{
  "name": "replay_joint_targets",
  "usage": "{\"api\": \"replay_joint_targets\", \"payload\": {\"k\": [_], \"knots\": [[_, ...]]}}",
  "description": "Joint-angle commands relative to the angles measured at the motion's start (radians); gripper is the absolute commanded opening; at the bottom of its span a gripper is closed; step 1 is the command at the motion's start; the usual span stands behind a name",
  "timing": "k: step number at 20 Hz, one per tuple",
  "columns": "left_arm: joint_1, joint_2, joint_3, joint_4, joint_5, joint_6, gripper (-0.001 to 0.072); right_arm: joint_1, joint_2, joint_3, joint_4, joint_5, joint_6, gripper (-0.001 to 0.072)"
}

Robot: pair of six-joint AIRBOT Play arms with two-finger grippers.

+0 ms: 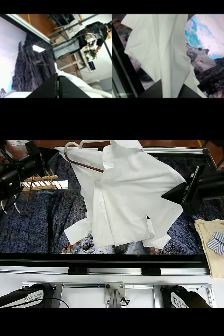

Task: Fold the shirts.

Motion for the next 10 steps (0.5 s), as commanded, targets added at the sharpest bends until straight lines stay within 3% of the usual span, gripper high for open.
{"api": "replay_joint_targets", "payload": {"k": [1,6,10], "knots": [[0.017,-0.006,0.032,0.073,-0.041,-0.018,0.0043,0.0,-0.006,0.0,-0.038,-0.034,0.0,0.0069],[0.062,-0.006,0.032,0.174,-0.157,-0.02,0.0042,-0.001,-0.006,0.0,-0.042,-0.082,-0.007,0.0069],[0.072,-0.005,0.058,0.172,-0.158,-0.012,0.0043,-0.001,-0.006,0.0,-0.098,-0.081,-0.01,0.0069]]}}
